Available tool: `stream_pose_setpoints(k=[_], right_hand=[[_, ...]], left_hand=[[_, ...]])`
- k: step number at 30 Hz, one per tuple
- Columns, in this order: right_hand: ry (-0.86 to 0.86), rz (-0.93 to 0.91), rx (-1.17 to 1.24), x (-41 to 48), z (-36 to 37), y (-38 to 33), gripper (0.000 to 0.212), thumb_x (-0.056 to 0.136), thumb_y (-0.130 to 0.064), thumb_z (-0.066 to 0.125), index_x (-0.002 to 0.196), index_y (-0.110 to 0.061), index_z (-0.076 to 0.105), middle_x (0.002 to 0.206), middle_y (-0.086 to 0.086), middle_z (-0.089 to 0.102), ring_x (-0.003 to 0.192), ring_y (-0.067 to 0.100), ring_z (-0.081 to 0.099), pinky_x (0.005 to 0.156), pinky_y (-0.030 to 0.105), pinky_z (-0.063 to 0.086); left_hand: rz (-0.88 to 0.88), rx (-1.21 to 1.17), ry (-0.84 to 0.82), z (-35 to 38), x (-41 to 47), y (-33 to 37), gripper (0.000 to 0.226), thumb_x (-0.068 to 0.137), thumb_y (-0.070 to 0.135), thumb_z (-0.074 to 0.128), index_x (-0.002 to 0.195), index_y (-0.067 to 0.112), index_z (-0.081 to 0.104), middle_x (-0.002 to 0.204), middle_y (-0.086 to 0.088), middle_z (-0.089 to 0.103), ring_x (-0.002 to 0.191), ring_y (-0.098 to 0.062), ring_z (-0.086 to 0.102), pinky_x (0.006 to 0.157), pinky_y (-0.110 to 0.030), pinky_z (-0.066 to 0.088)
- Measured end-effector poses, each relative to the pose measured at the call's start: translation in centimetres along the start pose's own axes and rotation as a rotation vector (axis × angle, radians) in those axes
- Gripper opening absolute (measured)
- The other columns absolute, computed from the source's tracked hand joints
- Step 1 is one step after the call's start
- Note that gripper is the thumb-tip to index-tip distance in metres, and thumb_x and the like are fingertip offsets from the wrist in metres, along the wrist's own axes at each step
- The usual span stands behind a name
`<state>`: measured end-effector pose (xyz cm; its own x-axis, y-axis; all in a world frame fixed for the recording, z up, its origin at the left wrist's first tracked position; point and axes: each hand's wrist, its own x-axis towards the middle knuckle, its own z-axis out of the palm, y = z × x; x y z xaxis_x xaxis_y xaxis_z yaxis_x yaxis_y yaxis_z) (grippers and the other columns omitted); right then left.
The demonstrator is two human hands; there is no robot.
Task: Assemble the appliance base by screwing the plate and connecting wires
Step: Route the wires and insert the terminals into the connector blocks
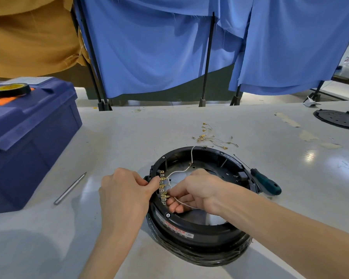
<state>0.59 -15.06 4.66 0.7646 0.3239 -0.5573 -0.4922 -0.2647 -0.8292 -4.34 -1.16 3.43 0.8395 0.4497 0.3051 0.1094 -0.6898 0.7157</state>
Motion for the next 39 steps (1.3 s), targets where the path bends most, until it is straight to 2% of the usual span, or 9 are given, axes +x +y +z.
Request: stream_pose_setpoints(k=[4, 11, 16, 21, 25, 30, 33, 35, 39], right_hand=[[-0.03, 0.029, -0.013, -0.2, -0.3, -0.3, 0.012, 0.09, 0.009, 0.058, 0.078, 0.01, 0.062, 0.055, 0.017, 0.065, 0.044, 0.021, 0.065, 0.043, 0.023, 0.053], [-0.046, 0.013, -0.057, -0.4, -0.3, -0.3, 0.01, 0.09, 0.008, 0.059, 0.081, 0.01, 0.063, 0.057, 0.017, 0.066, 0.046, 0.021, 0.066, 0.045, 0.024, 0.054], [-0.041, 0.0, -0.071, -0.3, -0.1, -0.2, 0.009, 0.089, 0.008, 0.06, 0.08, 0.01, 0.063, 0.056, 0.016, 0.065, 0.045, 0.019, 0.064, 0.044, 0.023, 0.054], [-0.042, 0.0, -0.073, -0.1, 0.0, -0.2, 0.008, 0.088, 0.008, 0.062, 0.08, 0.008, 0.063, 0.053, 0.015, 0.064, 0.041, 0.018, 0.062, 0.041, 0.021, 0.051], [-0.058, 0.004, -0.092, 0.0, 0.0, -0.1, 0.008, 0.088, 0.007, 0.062, 0.081, 0.009, 0.063, 0.055, 0.015, 0.064, 0.042, 0.018, 0.063, 0.042, 0.021, 0.051], [-0.119, 0.02, -0.072, -0.2, -0.4, -0.4, 0.015, 0.092, 0.004, 0.06, 0.077, 0.006, 0.062, 0.057, 0.015, 0.065, 0.047, 0.02, 0.065, 0.046, 0.024, 0.055], [-0.151, -0.014, -0.104, -0.6, -0.8, -0.7, 0.014, 0.095, 0.003, 0.056, 0.086, 0.012, 0.062, 0.061, 0.02, 0.067, 0.053, 0.025, 0.068, 0.053, 0.029, 0.059], [-0.128, -0.06, -0.136, -0.9, -1.2, -0.7, 0.012, 0.094, 0.005, 0.057, 0.095, 0.016, 0.062, 0.068, 0.024, 0.067, 0.059, 0.031, 0.068, 0.057, 0.032, 0.06], [-0.024, -0.149, -0.169, -1.4, -1.8, -0.3, 0.017, 0.085, 0.008, 0.068, 0.099, 0.016, 0.063, 0.077, 0.026, 0.069, 0.062, 0.032, 0.069, 0.065, 0.033, 0.062]], left_hand=[[-0.024, 0.005, 0.013, 0.2, -0.2, 0.2, 0.042, 0.073, 0.04, 0.077, 0.049, 0.007, 0.065, 0.047, -0.015, 0.059, 0.066, -0.036, 0.059, 0.065, -0.043, 0.052], [-0.093, -0.021, 0.109, 0.9, -1.5, 0.4, 0.041, 0.074, 0.047, 0.075, 0.047, 0.019, 0.062, 0.046, -0.006, 0.056, 0.065, -0.035, 0.055, 0.06, -0.037, 0.047], [-0.082, 0.041, 0.19, 1.7, -1.8, 0.4, 0.037, 0.076, 0.044, 0.074, 0.053, 0.017, 0.065, 0.048, -0.005, 0.056, 0.056, -0.028, 0.043, 0.05, -0.029, 0.026], [-0.06, 0.058, 0.241, 2.4, -2.0, 0.3, 0.032, 0.077, 0.038, 0.077, 0.063, 0.01, 0.072, 0.059, -0.012, 0.066, 0.06, -0.026, 0.037, 0.056, -0.03, 0.028], [-0.045, 0.063, 0.253, 2.5, -1.9, 0.2, 0.031, 0.077, 0.037, 0.077, 0.065, 0.008, 0.073, 0.058, -0.014, 0.066, 0.06, -0.025, 0.036, 0.056, -0.03, 0.028], [-0.033, 0.052, 0.211, 2.1, -1.9, -0.2, 0.032, 0.078, 0.043, 0.074, 0.066, 0.013, 0.072, 0.06, -0.007, 0.068, 0.064, -0.033, 0.052, 0.058, -0.031, 0.034], [-0.026, 0.017, 0.211, 1.7, -2.0, -0.2, 0.031, 0.076, 0.048, 0.073, 0.064, 0.02, 0.071, 0.059, 0.0, 0.067, 0.068, -0.031, 0.06, 0.057, -0.03, 0.039], [-0.02, 0.022, 0.205, 1.5, -2.1, -0.1, 0.031, 0.077, 0.05, 0.072, 0.066, 0.021, 0.072, 0.061, 0.002, 0.068, 0.07, -0.03, 0.062, 0.059, -0.031, 0.043], [-0.045, -0.064, 0.171, 1.0, -1.9, -0.2, 0.031, 0.076, 0.052, 0.073, 0.062, 0.025, 0.069, 0.058, 0.011, 0.066, 0.068, -0.025, 0.065, 0.066, -0.034, 0.049]])
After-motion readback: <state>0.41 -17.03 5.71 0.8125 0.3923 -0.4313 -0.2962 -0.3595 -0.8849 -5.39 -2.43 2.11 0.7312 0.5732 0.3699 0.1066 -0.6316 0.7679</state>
